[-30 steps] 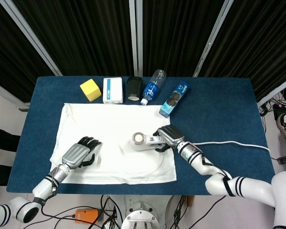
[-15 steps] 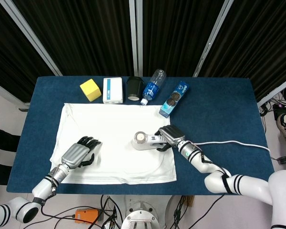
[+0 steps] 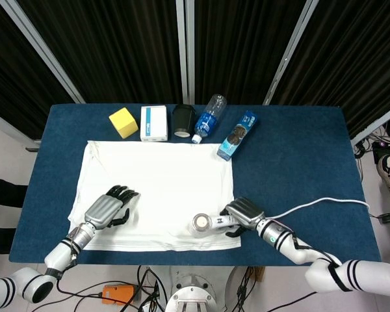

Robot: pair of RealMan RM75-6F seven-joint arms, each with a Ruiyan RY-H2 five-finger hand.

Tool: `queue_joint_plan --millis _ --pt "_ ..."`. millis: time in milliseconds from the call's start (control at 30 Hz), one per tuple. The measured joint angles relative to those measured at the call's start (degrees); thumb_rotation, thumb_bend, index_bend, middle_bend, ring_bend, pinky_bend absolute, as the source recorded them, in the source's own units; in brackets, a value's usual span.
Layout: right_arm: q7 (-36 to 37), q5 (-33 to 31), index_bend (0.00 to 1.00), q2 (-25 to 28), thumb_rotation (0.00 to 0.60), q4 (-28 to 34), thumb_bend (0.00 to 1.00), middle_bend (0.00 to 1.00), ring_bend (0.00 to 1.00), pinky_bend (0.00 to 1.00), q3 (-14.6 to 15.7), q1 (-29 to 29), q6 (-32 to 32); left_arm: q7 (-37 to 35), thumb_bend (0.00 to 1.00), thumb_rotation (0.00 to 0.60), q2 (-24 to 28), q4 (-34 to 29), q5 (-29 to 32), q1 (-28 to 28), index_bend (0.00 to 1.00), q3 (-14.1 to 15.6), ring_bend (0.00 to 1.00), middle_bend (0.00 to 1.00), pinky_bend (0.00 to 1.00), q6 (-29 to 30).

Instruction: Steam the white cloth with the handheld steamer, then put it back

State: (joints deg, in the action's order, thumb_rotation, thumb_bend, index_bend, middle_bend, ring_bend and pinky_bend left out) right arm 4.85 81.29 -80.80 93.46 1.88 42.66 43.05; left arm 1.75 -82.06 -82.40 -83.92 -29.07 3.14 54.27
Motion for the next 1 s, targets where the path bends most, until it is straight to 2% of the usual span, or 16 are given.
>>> queue_joint_plan --millis 200,467,633,800,900,1000 --pt "2.6 4.1 1.00 3.8 0.600 2.6 0.35 0.93 0.93 0.71 1.6 -2.5 5.2 -0.1 0.54 0.099 0.5 -0.5 -0.3 0.2 0.10 -0.1 0.00 0.09 0.00 1.0" --pt "6.7 3.6 1.00 10.9 0.600 2.7 0.35 0.93 0.89 0.67 0.6 -7.7 13.8 -1.9 0.52 0.099 2.8 -2.1 -0.5 2.2 0.10 -0.7 0.00 0.09 0.00 6.1" --pt "12.0 -0.5 0.99 11.8 0.600 -1.3 0.35 0.93 0.84 0.62 -0.4 -8.8 13.0 -5.0 0.52 0.100 4.1 -2.7 0.8 5.5 0.10 -1.5 0.00 0.09 0.00 11.1" --pt "17.1 -2.4 0.95 11.4 0.600 -6.8 0.35 0.92 0.78 0.58 -0.7 -9.3 9.0 -6.9 0.52 0.098 4.9 -2.5 2.5 8.7 0.10 -1.6 0.00 0.09 0.00 13.8" --pt "18.7 -3.4 0.90 10.6 0.600 -10.0 0.35 0.87 0.71 0.55 -1.0 -9.4 7.1 -7.5 0.51 0.098 5.3 -2.4 3.0 9.9 0.10 -1.5 0.00 0.09 0.00 14.7" --pt "20.5 -4.2 0.79 9.9 0.600 -12.2 0.35 0.77 0.58 0.48 -1.4 -9.6 5.7 -7.9 0.51 0.097 5.7 -2.3 3.3 10.9 0.10 -1.4 0.00 0.09 0.00 15.3"
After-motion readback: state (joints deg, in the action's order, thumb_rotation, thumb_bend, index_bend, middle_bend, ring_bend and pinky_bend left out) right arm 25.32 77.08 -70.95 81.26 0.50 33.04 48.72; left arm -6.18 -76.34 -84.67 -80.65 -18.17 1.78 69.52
